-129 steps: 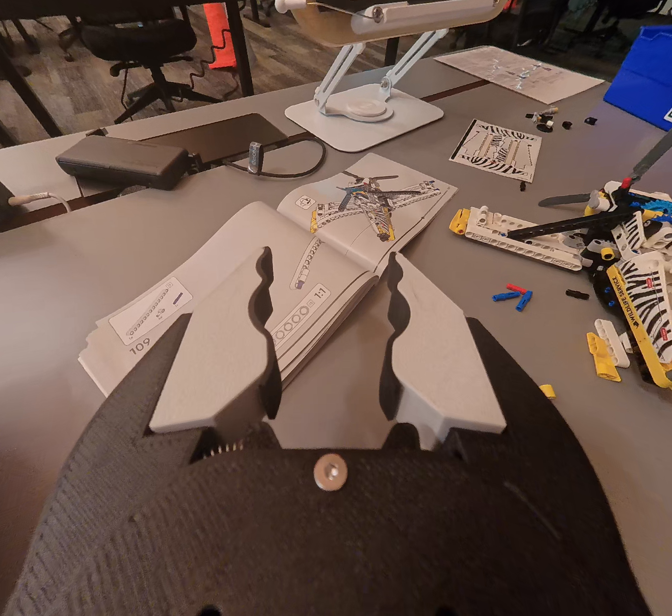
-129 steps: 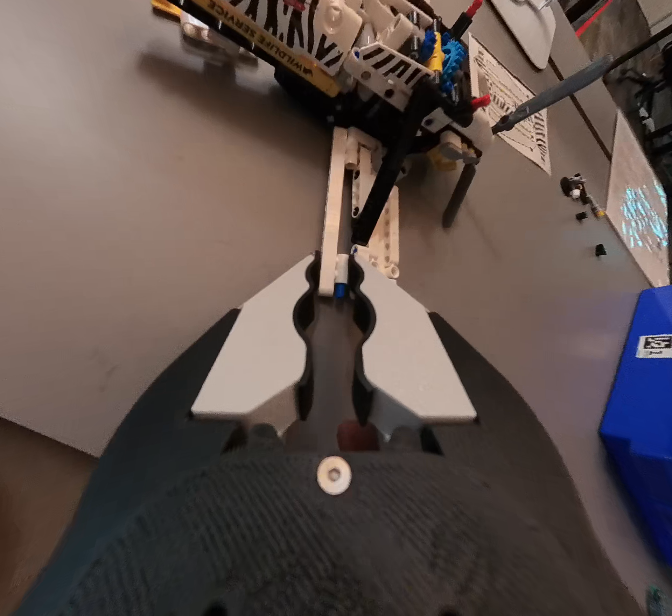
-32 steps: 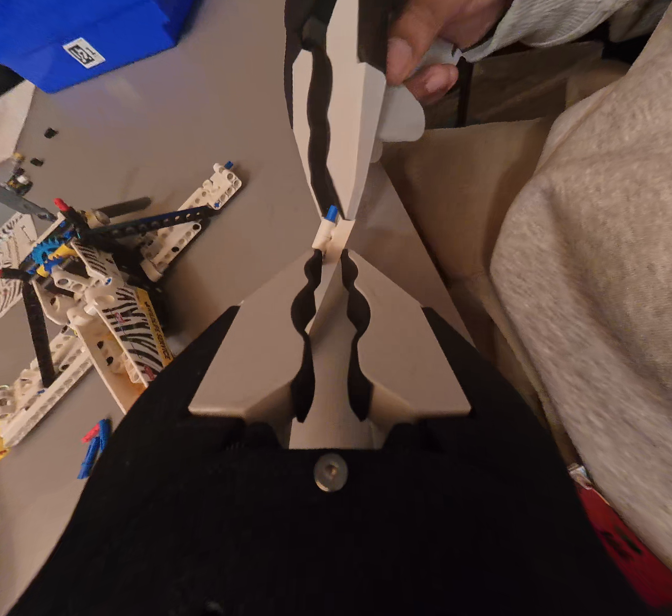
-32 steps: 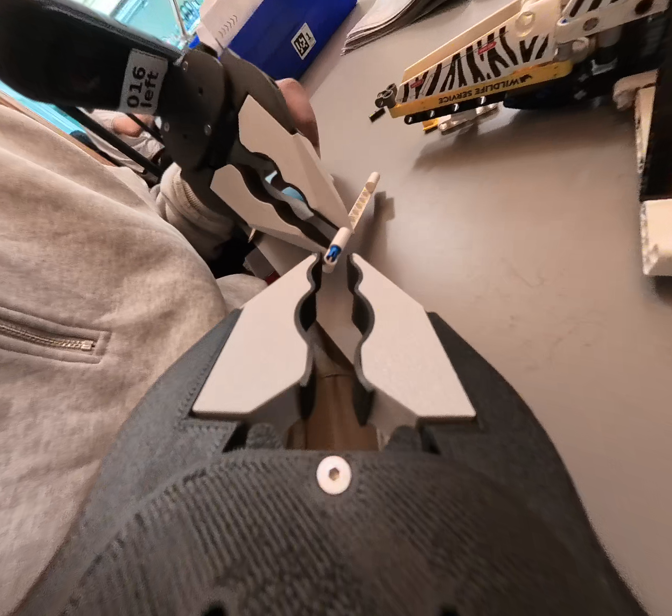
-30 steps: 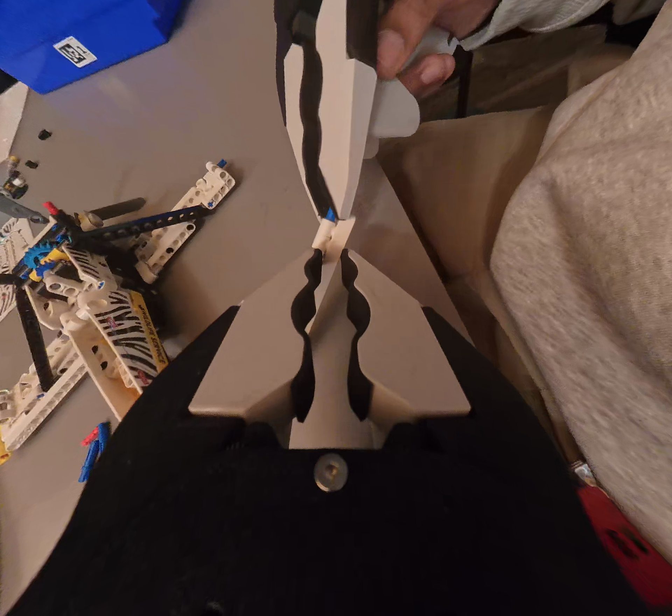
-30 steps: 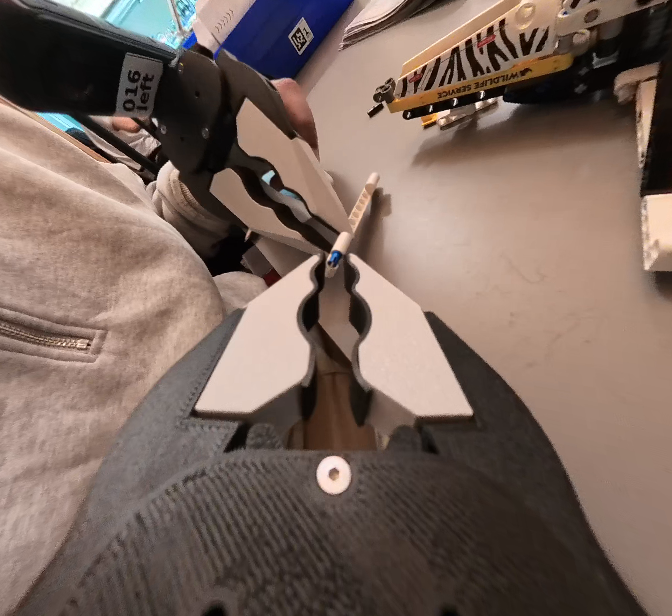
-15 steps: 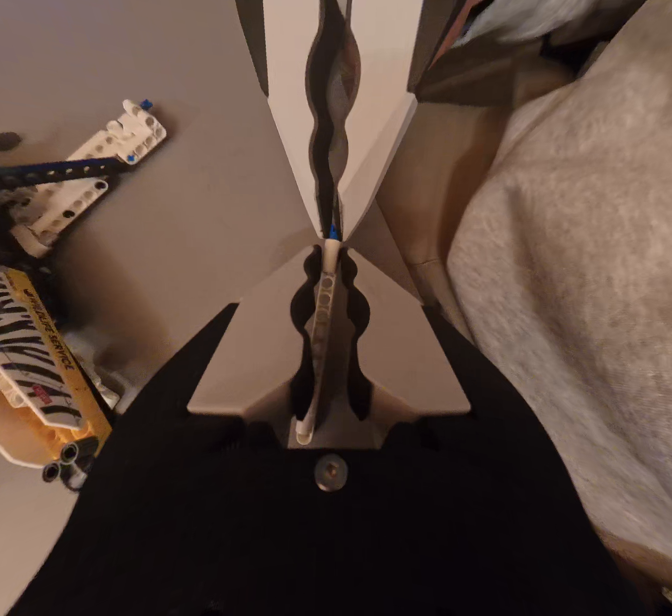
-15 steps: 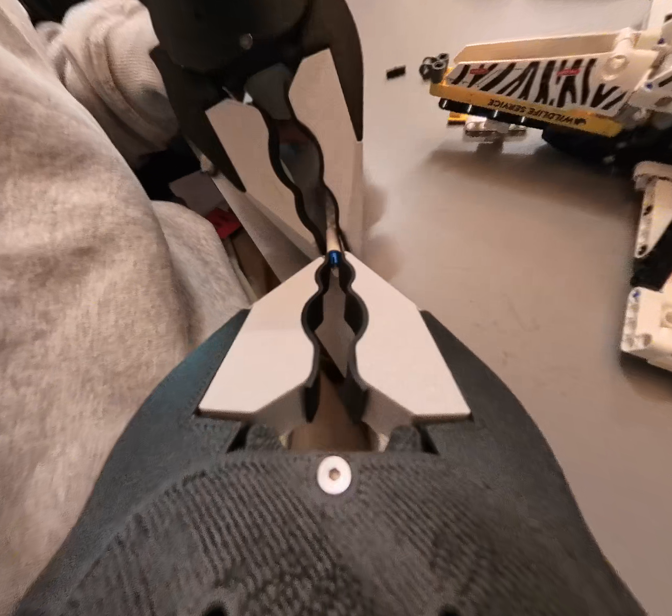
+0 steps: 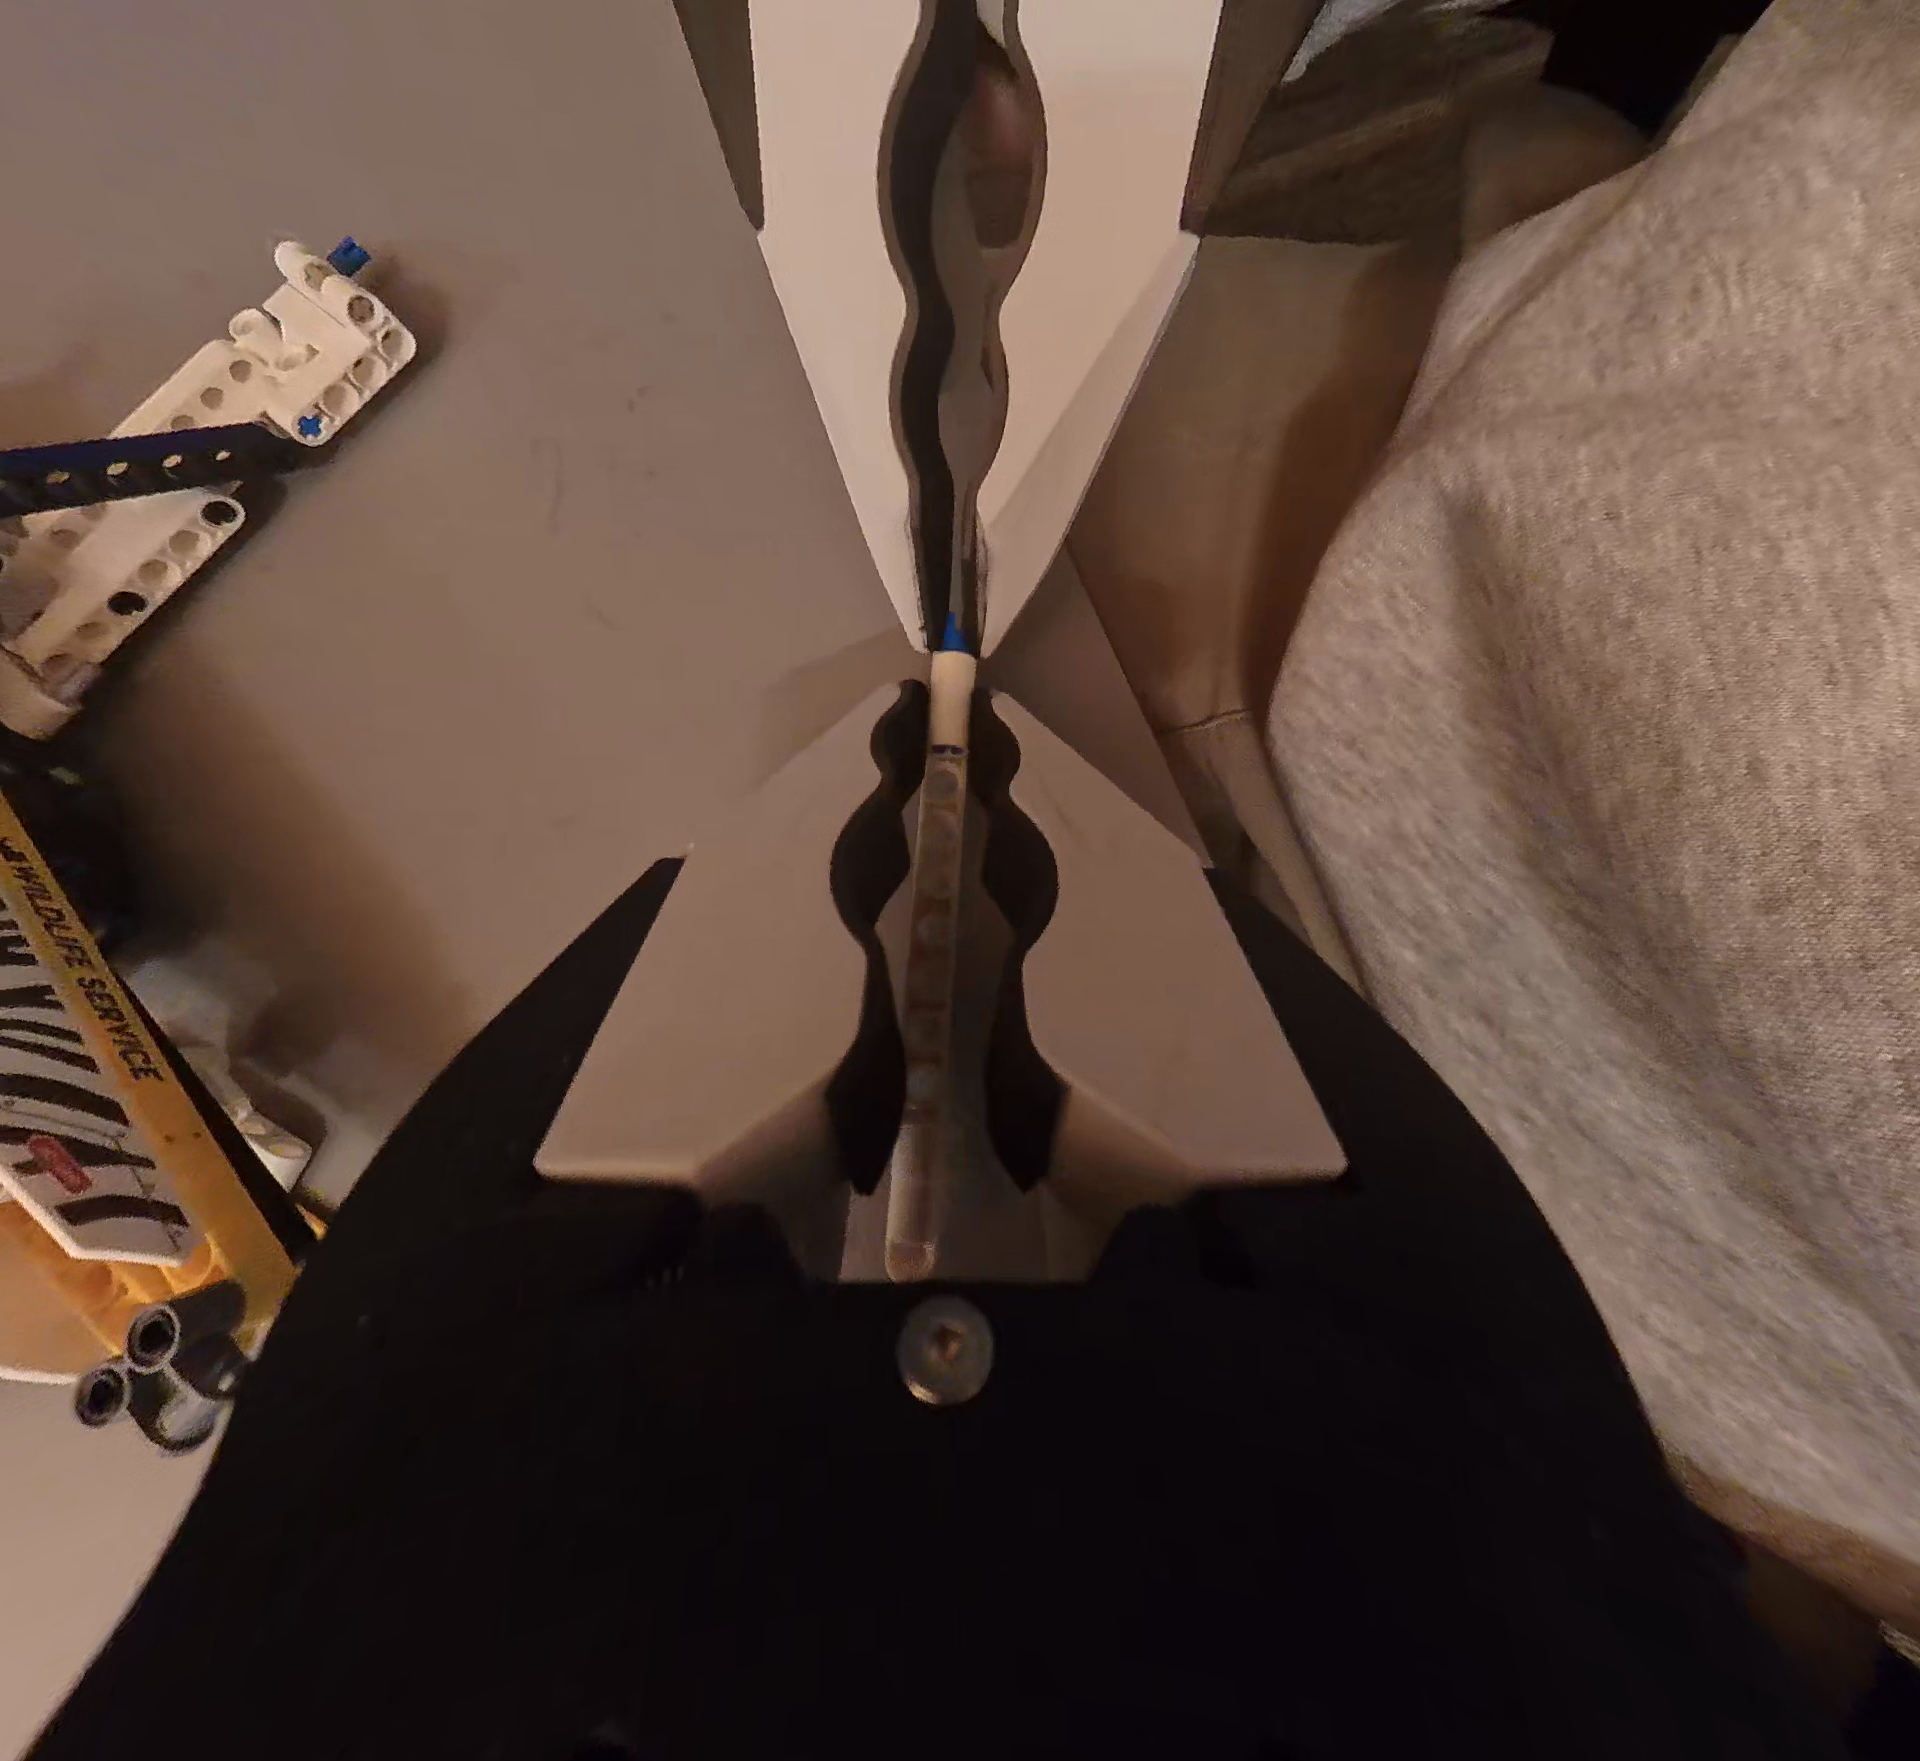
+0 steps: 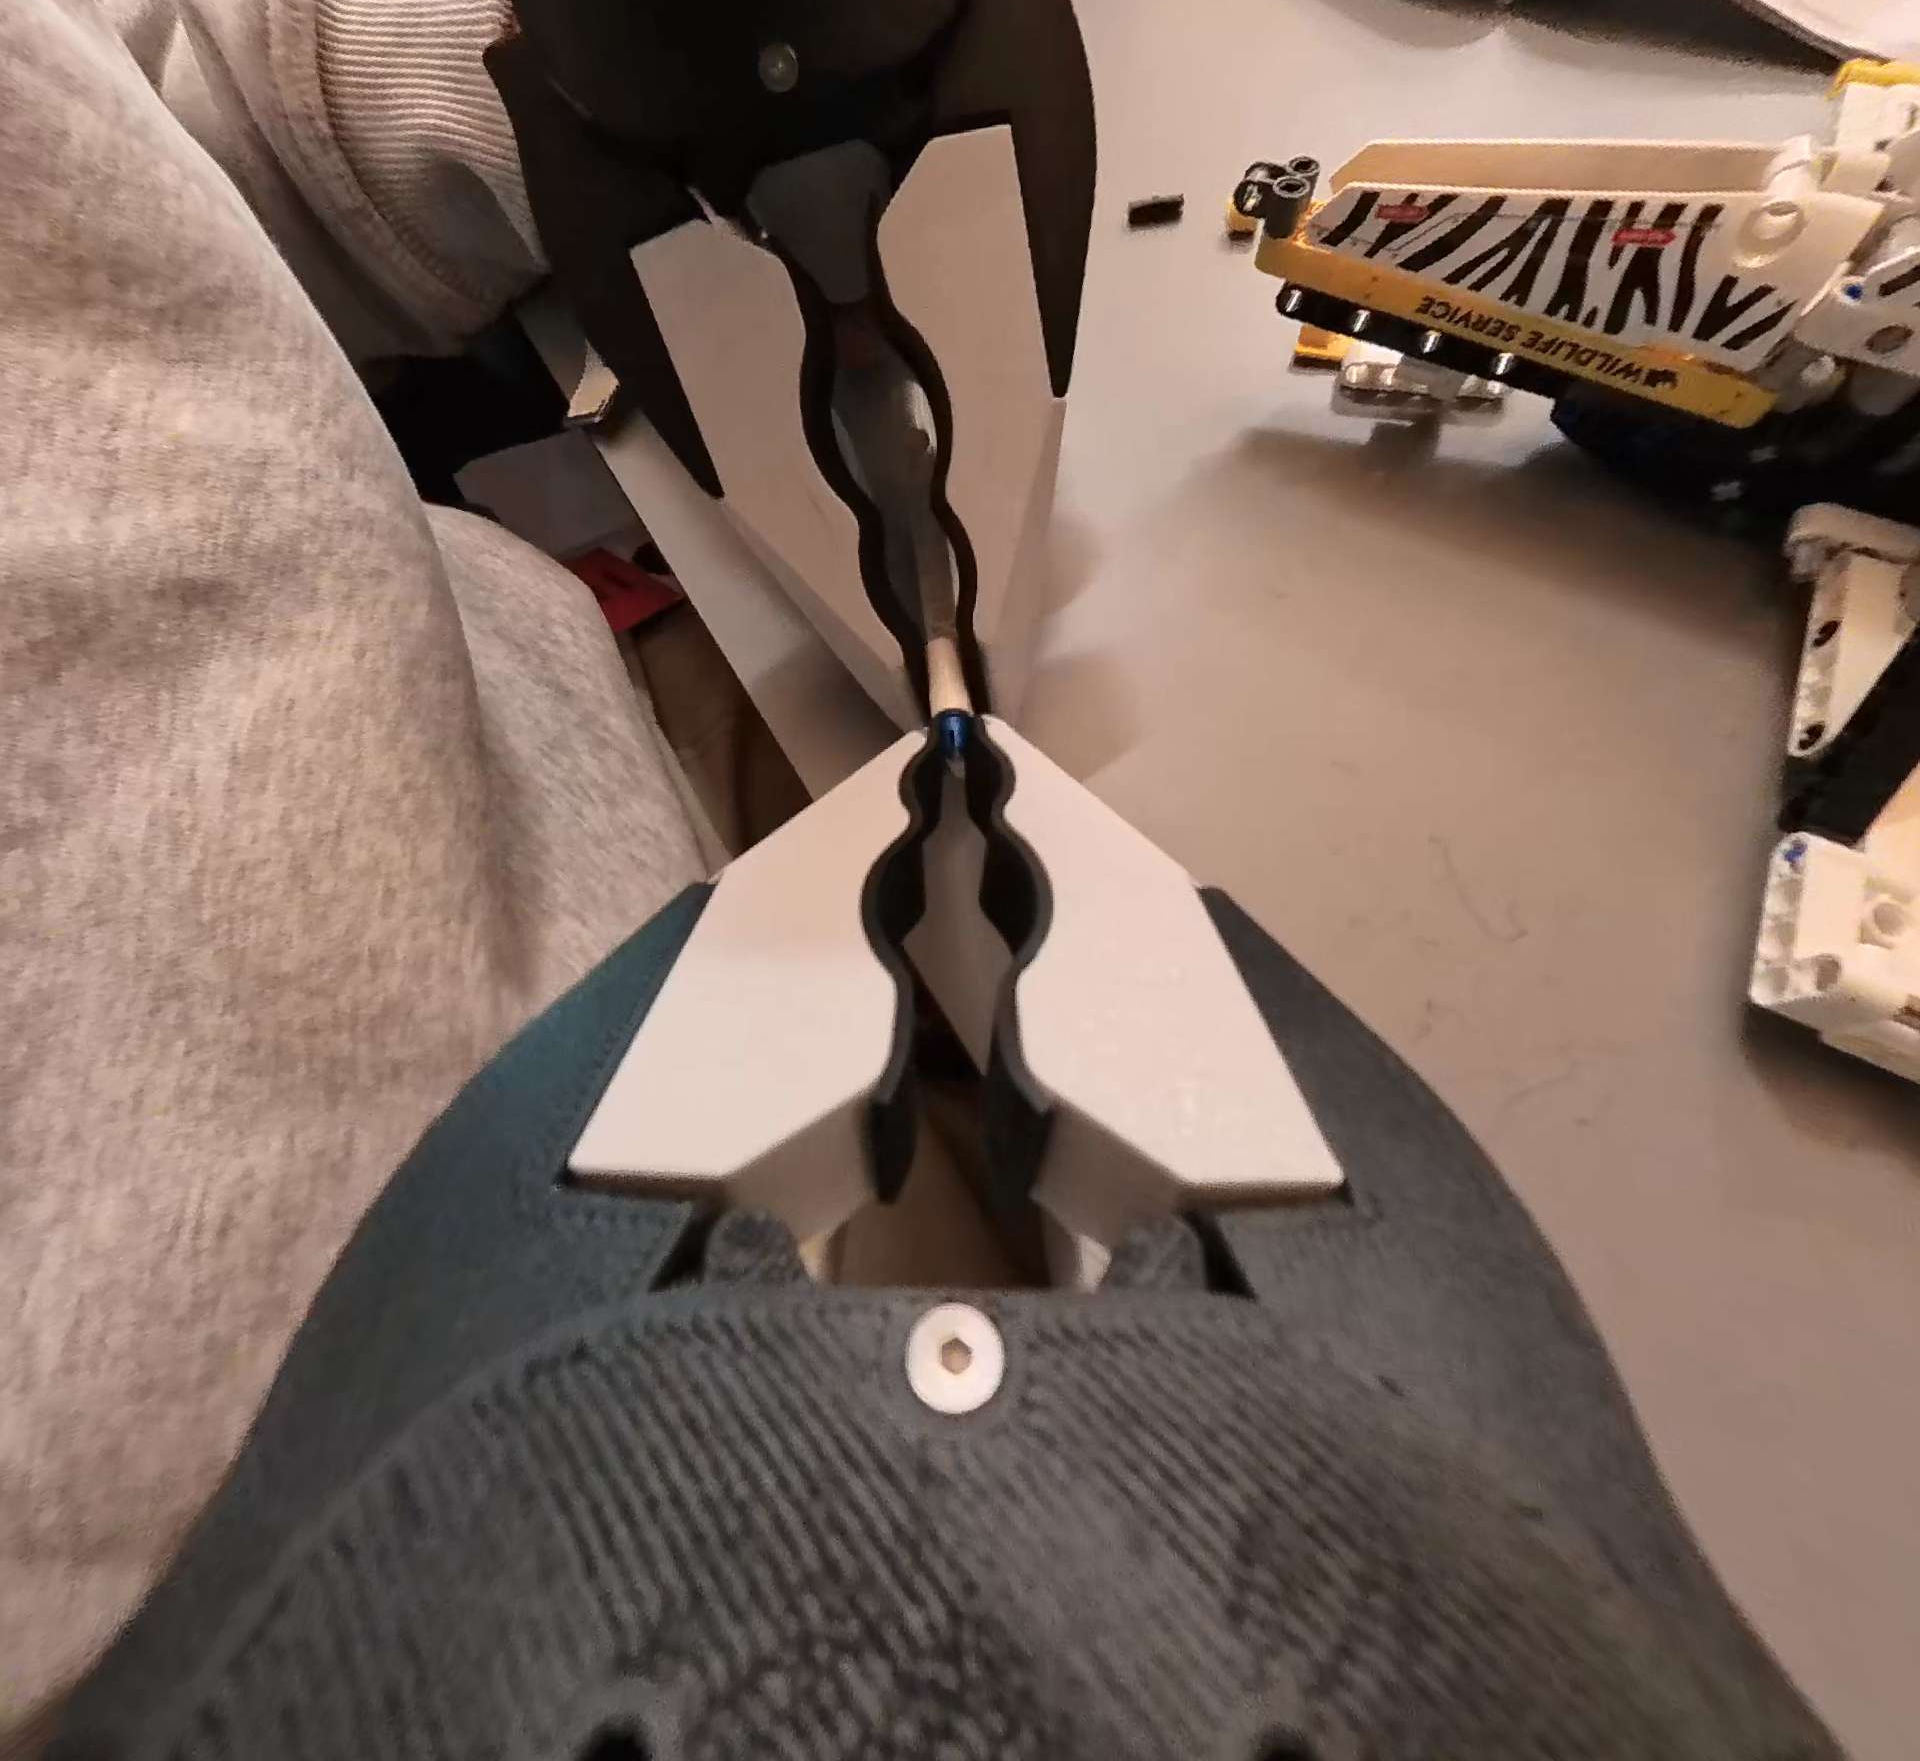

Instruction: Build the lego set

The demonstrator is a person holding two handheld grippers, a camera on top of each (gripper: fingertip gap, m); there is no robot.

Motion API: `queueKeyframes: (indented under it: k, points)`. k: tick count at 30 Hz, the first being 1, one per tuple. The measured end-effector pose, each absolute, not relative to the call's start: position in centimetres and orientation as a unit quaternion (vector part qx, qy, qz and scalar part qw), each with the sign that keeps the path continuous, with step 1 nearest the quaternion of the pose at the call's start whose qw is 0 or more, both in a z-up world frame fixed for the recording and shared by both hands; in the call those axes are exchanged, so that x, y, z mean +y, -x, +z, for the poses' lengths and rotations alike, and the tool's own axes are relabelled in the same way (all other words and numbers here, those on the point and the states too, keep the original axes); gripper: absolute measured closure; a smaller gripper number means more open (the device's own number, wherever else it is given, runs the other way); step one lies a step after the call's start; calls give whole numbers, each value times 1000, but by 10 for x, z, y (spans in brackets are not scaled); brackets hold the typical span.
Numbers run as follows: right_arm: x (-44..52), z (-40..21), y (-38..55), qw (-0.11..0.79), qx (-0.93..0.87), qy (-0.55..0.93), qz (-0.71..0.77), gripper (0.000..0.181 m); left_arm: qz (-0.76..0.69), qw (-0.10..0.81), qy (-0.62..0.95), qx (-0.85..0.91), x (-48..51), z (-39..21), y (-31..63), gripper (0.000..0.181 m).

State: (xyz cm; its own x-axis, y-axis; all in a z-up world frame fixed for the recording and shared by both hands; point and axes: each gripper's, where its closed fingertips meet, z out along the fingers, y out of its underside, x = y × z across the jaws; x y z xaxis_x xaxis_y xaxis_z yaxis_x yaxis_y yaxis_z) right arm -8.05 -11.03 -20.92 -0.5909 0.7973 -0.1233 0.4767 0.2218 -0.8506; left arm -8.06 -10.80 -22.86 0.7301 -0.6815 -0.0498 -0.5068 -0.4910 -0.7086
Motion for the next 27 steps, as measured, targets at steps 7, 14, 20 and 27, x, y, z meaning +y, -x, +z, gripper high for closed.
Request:
queueKeyframes:
  k: [7,14,20,27]
  points:
    - [-108,-210,78,163,-745,421,490,179,-140,355,859,341,-109,-231,79,169]
    - [-108,-212,72,160,-737,424,501,179,-152,350,857,347,-112,-232,75,169]
    - [-84,-221,65,187,-743,448,460,179,-146,351,868,319,-112,-232,90,169]
    - [-26,-201,39,219,-663,524,487,179,-186,340,877,283,-119,-231,109,170]
